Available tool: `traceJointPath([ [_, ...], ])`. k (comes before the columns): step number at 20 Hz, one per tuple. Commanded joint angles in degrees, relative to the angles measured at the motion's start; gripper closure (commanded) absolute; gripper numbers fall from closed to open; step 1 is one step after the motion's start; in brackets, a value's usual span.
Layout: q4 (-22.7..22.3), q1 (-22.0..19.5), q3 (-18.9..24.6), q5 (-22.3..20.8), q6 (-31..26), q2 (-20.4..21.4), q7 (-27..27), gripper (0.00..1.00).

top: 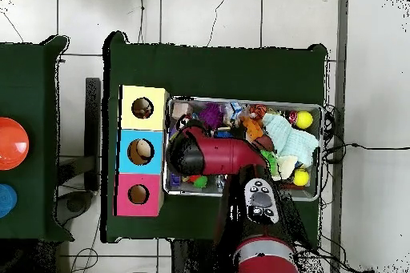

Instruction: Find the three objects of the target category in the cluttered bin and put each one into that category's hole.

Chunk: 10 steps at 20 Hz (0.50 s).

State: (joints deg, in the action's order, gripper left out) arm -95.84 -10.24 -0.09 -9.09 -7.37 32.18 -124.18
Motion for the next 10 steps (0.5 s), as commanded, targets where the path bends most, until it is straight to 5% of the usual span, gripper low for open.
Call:
traceJointPath([
  [1, -5.48, -6.01, 6.66, 1.7, -3.58, -2.13, -4.84, 0.0],
  [10, -8.48, -5.51, 4.48, 3.06, -5.06, 0.4, -7.71, 0.0],
])
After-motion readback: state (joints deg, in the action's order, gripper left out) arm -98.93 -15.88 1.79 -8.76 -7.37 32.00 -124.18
